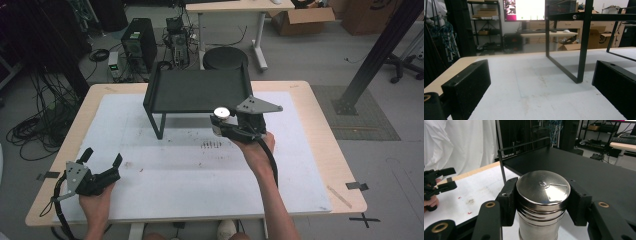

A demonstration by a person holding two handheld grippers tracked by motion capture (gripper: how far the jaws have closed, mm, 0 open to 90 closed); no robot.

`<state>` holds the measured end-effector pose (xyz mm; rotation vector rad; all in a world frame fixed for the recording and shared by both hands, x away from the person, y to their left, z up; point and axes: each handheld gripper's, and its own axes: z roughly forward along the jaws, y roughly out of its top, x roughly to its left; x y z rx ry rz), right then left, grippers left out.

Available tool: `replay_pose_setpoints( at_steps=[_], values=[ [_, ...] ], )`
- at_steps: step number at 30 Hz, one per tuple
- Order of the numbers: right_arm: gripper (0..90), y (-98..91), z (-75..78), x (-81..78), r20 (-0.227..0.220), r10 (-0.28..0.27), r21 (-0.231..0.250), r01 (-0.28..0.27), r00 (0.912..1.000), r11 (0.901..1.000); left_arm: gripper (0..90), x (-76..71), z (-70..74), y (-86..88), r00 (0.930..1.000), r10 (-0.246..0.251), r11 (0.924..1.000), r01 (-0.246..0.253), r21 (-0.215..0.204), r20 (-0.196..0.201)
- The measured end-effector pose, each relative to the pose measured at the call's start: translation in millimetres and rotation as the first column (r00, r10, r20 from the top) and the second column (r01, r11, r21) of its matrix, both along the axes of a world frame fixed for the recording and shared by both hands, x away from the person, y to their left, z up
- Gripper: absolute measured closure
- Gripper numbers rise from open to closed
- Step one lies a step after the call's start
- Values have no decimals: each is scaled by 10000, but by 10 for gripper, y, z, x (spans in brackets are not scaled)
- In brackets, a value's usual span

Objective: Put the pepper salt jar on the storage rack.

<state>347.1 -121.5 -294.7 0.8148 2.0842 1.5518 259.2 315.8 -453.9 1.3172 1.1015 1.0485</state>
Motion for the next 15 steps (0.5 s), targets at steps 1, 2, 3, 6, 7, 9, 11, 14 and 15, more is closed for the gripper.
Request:
replay_pose_setpoints(
  at_steps=[1,2,3,6,7,9,11,14,15],
  values=[
    [493,12,20,19,29,2,-57,-2,10000,10000,23,-1,0,-1,10000,1,10000,-1,6,2],
    [494,33,52,51,113,-19,-121,21,9999,9999,24,0,0,-1,10000,10,10000,-10,-2,4],
    [494,33,52,51,113,-19,-121,21,9999,9999,24,0,0,0,10000,10,10000,-10,-20,3],
    [493,63,87,108,98,-62,-100,63,9999,9999,25,0,0,-1,10000,9,10000,-9,-9,-3],
    [494,76,101,128,126,-58,-147,60,9999,9999,25,0,0,0,10000,-1,10000,1,-8,1],
    [494,101,136,175,140,-71,-237,75,9999,9997,25,0,0,0,10000,7,10000,-7,-6,4],
    [494,123,176,226,165,-101,-258,105,9998,9996,25,0,0,-1,10000,6,10000,-6,-8,5],
    [493,149,233,306,183,-165,-241,170,9997,9996,25,1,0,-1,10000,9,10000,-9,-9,-14],
    [494,156,251,331,184,-206,-203,209,9996,9996,25,1,1,-1,10000,1,10000,-1,-10,-12]
  ],
)
